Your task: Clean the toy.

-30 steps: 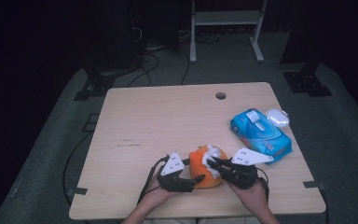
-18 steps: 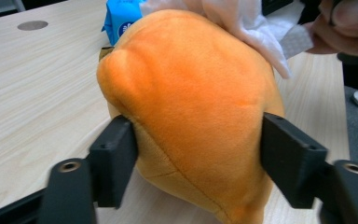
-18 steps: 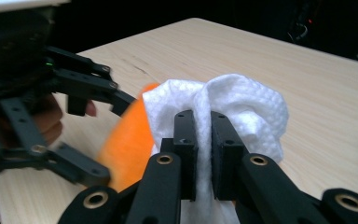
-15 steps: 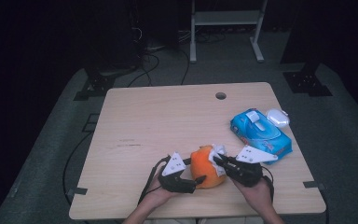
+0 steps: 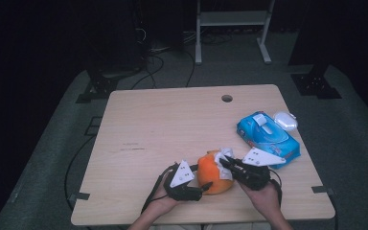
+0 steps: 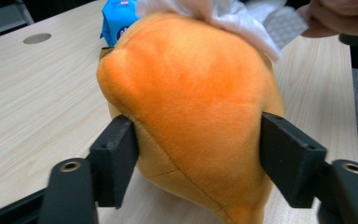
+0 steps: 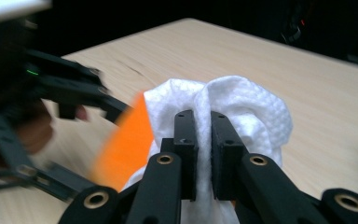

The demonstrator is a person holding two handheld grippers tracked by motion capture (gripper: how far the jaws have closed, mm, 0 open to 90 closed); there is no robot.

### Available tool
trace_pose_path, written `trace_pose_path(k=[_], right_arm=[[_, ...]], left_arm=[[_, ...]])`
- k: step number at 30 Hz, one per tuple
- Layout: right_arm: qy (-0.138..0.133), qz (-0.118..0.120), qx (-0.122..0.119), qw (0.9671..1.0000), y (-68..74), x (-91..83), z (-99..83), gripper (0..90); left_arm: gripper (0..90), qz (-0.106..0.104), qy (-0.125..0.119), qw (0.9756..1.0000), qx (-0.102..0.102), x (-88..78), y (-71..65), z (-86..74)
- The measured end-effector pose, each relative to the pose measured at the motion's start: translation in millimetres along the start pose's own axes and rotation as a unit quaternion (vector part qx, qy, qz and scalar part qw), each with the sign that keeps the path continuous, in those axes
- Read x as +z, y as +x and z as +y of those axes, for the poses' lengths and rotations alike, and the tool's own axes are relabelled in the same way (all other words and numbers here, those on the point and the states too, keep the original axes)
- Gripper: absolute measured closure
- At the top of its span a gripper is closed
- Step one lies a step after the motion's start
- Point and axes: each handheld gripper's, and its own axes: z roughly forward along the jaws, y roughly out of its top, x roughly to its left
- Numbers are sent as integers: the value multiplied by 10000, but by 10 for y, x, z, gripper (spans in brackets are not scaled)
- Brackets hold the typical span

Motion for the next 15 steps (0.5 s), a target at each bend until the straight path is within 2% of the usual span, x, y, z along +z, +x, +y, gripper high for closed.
trace_pose_path(k=[2, 4, 6, 7, 8, 9, 11, 13, 15], right_arm=[[31, 60, 172, 9998, -61, 0, -63, 819], [74, 142, 74, 9998, -3, 23, -63, 818], [70, 300, -69, 9995, 111, 58, -41, 818], [90, 390, -159, 9991, 170, 79, -33, 818], [107, 463, -280, 9985, 244, 108, -25, 818], [125, 455, -321, 9984, 255, 112, -15, 818], [102, 417, -245, 9988, 206, 92, 2, 817], [59, 292, 6, 9996, 74, 59, -11, 817], [77, 216, 221, 9995, -33, 47, -61, 818]], left_arm=[[248, -118, 21, 9998, -133, 11, 18, 8], [169, -93, 57, 9997, -211, 17, 24, 15], [134, -115, 67, 9989, -450, 10, 48, 17], [136, -89, 83, 9991, -417, -5, 68, 3], [177, -70, 77, 9992, -387, -19, 70, -7], [223, -45, 54, 9993, -358, -29, 69, -13], [280, -4, 18, 9997, -252, -42, 54, -7], [288, 15, 30, 9999, -138, -37, 39, -5], [283, -20, 16, 9999, -148, -38, 40, 2]])
